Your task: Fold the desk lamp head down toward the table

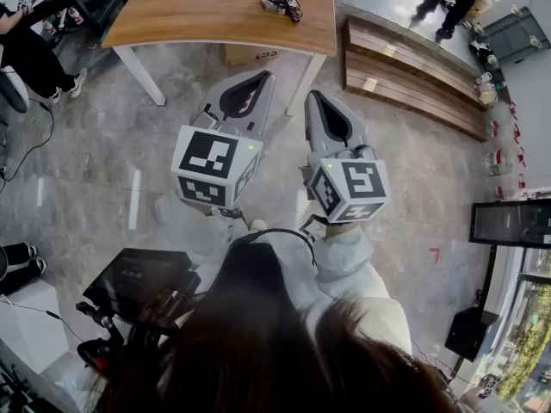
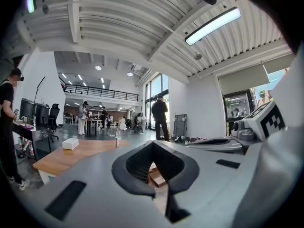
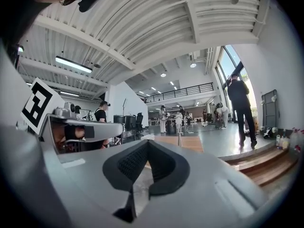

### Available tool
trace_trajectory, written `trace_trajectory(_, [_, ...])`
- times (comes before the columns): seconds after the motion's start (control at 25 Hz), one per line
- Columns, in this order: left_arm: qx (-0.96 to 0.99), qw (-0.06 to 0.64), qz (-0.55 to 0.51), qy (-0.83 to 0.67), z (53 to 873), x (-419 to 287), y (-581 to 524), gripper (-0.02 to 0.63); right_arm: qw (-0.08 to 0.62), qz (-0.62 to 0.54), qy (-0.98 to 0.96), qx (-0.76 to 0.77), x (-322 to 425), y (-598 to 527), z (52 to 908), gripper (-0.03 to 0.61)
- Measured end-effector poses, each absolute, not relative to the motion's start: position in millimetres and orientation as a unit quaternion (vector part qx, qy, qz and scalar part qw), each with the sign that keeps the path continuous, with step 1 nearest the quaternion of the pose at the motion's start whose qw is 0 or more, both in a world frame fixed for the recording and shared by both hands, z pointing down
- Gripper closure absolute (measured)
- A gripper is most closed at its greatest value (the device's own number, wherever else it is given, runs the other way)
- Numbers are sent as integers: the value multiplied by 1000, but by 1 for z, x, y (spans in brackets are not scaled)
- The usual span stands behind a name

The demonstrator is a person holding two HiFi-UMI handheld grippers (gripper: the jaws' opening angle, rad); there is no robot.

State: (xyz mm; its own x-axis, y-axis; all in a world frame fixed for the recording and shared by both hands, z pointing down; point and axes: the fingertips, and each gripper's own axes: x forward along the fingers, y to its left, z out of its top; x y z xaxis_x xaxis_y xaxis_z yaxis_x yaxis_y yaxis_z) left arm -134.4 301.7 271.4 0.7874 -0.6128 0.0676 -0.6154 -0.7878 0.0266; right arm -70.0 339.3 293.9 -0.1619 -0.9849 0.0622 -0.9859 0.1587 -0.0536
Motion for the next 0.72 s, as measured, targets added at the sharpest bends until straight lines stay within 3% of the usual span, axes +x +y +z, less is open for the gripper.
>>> trace_trajectory(0.36, [937,34,41,-345,286,-122,262,611,4,58,-766,640,-47,307,305,577])
trace_trajectory(0.72, [936,25,38,-348,285,-98,123,611,-6,51,-757,651,-5,166,298,577])
